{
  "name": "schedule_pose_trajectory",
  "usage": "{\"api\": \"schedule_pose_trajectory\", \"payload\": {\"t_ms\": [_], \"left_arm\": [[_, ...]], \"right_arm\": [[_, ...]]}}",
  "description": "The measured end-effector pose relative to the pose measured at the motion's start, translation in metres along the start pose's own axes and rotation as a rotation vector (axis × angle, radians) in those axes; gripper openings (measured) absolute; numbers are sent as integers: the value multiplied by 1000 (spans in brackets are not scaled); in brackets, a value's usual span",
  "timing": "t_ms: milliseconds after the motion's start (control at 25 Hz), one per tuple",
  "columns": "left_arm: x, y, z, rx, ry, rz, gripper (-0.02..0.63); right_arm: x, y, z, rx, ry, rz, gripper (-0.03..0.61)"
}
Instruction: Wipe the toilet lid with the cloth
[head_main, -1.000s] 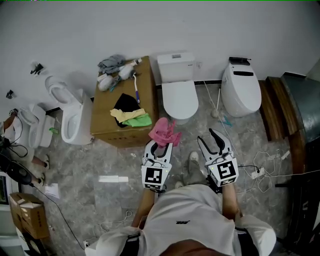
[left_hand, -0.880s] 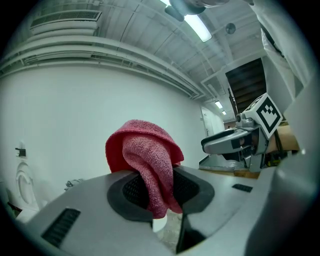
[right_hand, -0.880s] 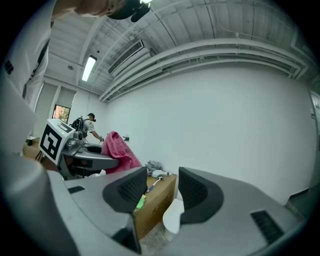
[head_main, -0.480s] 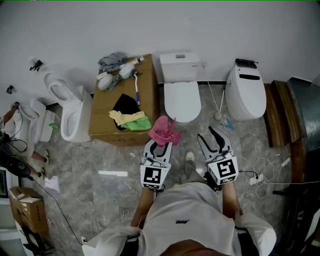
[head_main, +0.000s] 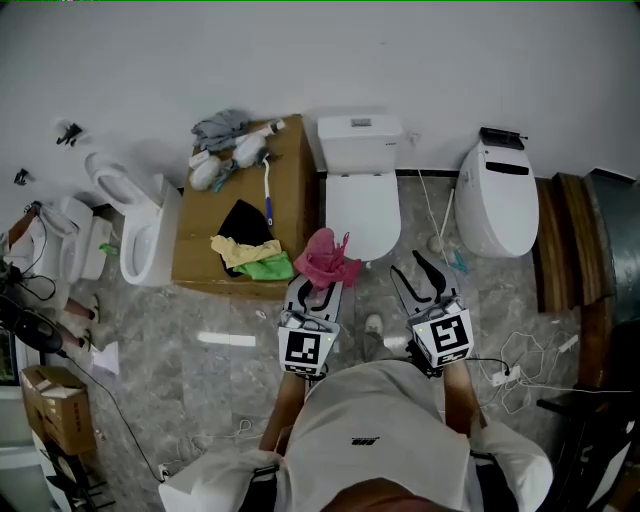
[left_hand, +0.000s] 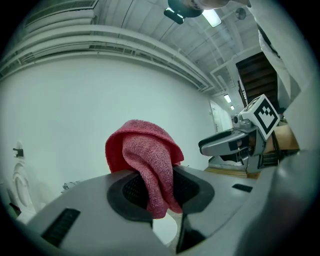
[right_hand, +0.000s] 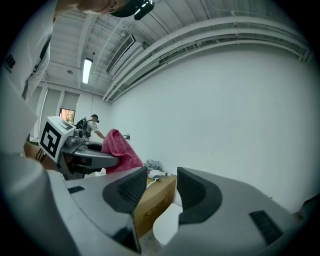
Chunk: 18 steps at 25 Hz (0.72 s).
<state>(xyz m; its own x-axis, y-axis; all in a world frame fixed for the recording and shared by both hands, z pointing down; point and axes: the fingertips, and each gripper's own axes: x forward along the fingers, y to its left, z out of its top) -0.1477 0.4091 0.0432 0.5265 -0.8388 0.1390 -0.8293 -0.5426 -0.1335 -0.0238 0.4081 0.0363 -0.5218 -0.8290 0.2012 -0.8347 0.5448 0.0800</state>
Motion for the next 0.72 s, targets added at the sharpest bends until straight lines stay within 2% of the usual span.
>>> {"api": "schedule_pose_trajectory", "payload": {"t_ms": [480, 720], "left_arm": [[95, 22, 25, 16, -34, 71, 109], [127, 29, 26, 23, -17, 82, 109]], "right_arm": [[60, -84, 11, -7, -38, 66, 198], [85, -113, 9, -3, -35, 75, 198]]}}
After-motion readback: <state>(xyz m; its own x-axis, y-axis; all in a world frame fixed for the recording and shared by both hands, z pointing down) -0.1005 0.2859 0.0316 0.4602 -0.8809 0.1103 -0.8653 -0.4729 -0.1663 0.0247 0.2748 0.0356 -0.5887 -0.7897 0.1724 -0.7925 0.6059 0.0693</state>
